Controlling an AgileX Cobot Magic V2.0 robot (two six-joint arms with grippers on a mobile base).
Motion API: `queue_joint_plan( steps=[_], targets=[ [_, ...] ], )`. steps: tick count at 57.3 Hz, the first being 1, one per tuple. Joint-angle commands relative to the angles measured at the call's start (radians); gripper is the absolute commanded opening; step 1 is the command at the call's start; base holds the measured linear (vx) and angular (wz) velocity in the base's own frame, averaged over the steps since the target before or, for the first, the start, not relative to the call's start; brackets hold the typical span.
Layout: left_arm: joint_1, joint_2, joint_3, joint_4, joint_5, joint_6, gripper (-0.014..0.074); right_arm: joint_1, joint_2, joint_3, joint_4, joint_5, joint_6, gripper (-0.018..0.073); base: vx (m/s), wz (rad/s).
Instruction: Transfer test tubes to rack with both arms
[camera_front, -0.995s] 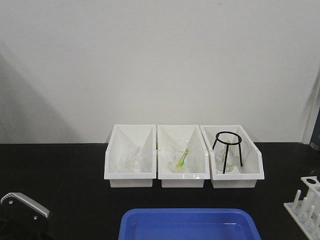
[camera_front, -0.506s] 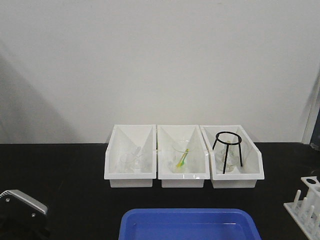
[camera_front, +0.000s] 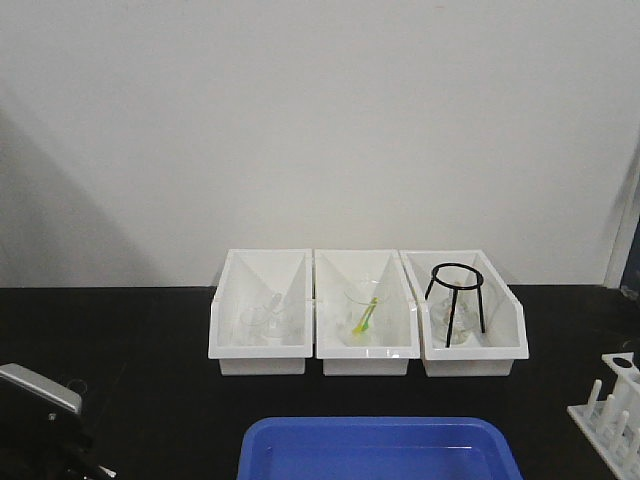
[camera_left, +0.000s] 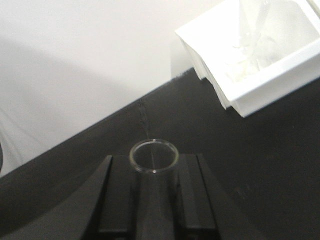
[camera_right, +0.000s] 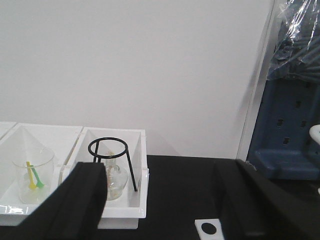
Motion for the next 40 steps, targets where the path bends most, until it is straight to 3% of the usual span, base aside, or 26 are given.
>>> queue_joint_plan(
  steps=[1,20,27,40],
  targets=[
    [-0.007,-0.055,-0.03,0.009,-0.103,-0.008,-0.002,0.0,-0.012,-0.036,-0.008,-0.081,-0.006,0.0491,0.0,0.0],
    [-0.007,-0.174,-0.03,0.009,-0.054,-0.018,-0.002,0.0,-0.012,-0.036,-0.008,-0.081,-0.006,0.0491,0.0,0.0],
    [-0.007,-0.243,-0.03,0.009,-0.02,-0.089,-0.002,0.0,-0.012,-0.036,-0.008,-0.081,-0.005,0.0491,0.0,0.0],
    [-0.007,-0.371,-0.03,0.02,0.067,-0.309,-0.002,0.0,-0.012,-0.036,-0.008,-0.081,-0.002,0.0491,0.0,0.0]
  ],
)
